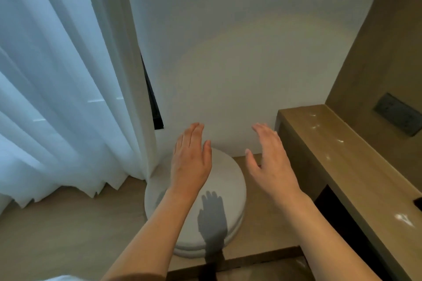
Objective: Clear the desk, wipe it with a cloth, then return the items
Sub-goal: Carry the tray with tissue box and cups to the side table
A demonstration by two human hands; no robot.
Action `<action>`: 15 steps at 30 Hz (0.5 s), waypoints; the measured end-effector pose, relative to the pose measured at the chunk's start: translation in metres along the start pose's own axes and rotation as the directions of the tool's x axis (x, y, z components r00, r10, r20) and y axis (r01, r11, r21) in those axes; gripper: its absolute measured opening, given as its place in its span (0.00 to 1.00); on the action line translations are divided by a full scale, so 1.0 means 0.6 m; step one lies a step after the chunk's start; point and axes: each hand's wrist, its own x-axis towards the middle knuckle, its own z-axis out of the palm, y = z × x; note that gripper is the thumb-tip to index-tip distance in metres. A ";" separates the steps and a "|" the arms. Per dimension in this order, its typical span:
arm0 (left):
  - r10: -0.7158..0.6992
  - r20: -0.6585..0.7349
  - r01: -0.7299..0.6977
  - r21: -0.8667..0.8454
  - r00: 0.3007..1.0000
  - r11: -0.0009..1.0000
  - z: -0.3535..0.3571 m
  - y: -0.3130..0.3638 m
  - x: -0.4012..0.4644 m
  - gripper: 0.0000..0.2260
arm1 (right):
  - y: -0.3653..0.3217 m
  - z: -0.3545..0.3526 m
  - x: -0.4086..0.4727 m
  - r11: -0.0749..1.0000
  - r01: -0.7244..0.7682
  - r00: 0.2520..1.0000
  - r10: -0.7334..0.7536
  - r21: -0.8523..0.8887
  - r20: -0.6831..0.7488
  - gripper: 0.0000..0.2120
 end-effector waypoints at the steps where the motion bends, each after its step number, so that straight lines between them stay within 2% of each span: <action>1: 0.006 0.008 -0.006 -0.009 1.000 1.000 0.016 -0.006 0.022 0.21 | 0.009 0.006 0.019 1.000 -0.015 1.000 0.015 -0.013 -0.011 0.26; 8: 0.168 0.110 -0.155 -0.120 0.980 0.981 0.126 -0.017 0.167 0.20 | 0.059 0.019 0.120 0.972 -0.217 0.973 0.208 -0.094 -0.097 0.27; 15: 0.366 0.185 -0.306 -0.285 0.912 0.908 0.232 0.055 0.244 0.21 | 0.108 -0.023 0.110 0.879 -0.452 0.879 0.412 -0.151 -0.239 0.27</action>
